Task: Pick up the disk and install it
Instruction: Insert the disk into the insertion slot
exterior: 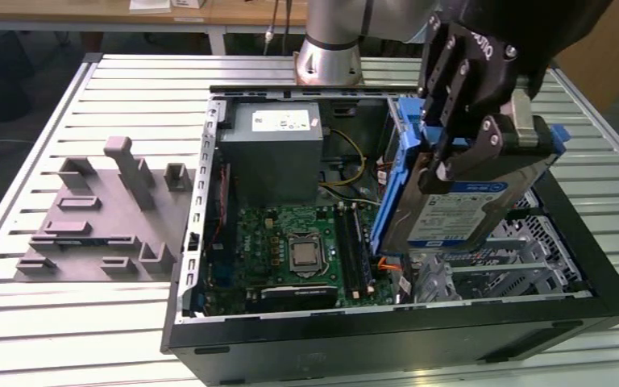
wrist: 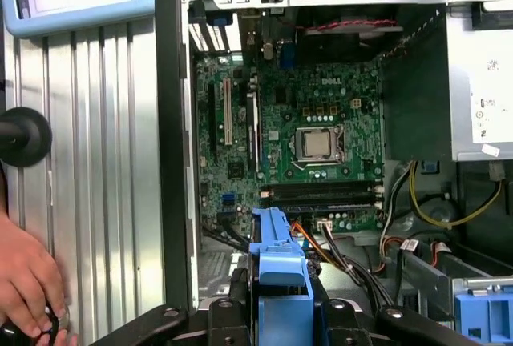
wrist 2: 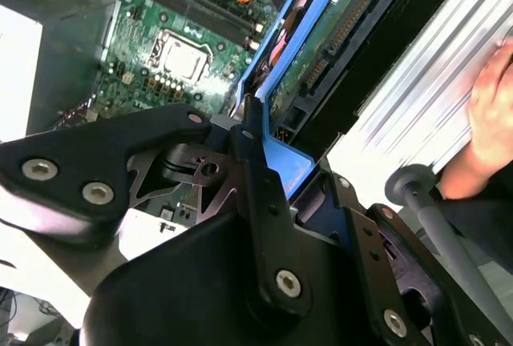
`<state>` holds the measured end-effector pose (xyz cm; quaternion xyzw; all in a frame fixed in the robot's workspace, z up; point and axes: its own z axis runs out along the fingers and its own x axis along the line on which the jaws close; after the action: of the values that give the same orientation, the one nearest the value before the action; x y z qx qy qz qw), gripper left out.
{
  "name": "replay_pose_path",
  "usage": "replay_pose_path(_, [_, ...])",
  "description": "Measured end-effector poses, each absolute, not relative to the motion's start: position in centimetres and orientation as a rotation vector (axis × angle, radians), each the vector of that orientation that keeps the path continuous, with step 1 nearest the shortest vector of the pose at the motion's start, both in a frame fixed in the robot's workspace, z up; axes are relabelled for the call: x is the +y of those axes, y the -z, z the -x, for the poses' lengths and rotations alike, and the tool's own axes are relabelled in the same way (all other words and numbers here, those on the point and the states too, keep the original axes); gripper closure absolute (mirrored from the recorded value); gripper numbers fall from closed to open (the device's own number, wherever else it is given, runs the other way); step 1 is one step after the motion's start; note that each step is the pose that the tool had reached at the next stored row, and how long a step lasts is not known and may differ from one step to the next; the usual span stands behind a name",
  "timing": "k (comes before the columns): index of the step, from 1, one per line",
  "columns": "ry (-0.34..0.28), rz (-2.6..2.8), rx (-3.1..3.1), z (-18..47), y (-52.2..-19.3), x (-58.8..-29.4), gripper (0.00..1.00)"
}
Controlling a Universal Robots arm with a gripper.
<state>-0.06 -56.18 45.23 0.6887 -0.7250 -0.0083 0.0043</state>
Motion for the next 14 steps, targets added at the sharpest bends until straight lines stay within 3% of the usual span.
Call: replay_pose_path(14, [0.026, -2.158, -2.271, -2.5, -45.1, -56.2, 0.63])
